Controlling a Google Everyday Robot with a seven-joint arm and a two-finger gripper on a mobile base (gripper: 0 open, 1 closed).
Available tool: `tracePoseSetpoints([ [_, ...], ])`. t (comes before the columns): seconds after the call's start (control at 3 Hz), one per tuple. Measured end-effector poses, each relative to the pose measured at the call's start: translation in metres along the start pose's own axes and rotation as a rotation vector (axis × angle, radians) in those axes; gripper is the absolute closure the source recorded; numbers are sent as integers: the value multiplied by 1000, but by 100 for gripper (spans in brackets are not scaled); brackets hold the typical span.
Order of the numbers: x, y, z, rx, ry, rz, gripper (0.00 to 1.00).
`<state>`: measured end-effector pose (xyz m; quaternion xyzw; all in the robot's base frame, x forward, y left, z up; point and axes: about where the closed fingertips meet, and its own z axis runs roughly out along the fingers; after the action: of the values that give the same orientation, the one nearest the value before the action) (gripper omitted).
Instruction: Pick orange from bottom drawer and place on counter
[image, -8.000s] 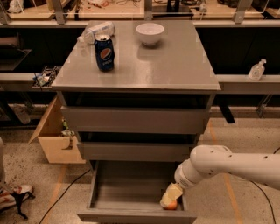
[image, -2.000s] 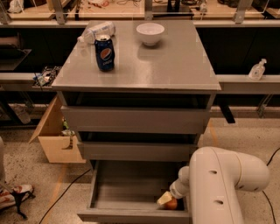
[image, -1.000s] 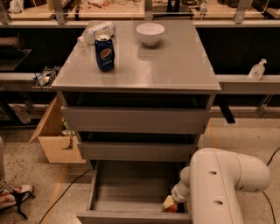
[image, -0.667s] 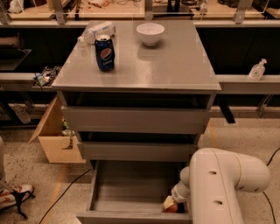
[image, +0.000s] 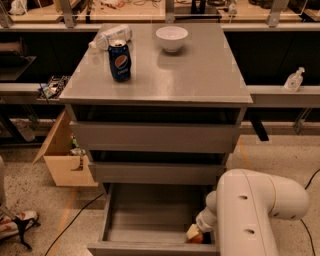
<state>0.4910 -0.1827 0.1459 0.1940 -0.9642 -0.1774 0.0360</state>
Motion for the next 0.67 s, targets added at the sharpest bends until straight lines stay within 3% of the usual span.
tracePoseSetpoints([
  [0.67,0,0,0,0,0,0,100],
])
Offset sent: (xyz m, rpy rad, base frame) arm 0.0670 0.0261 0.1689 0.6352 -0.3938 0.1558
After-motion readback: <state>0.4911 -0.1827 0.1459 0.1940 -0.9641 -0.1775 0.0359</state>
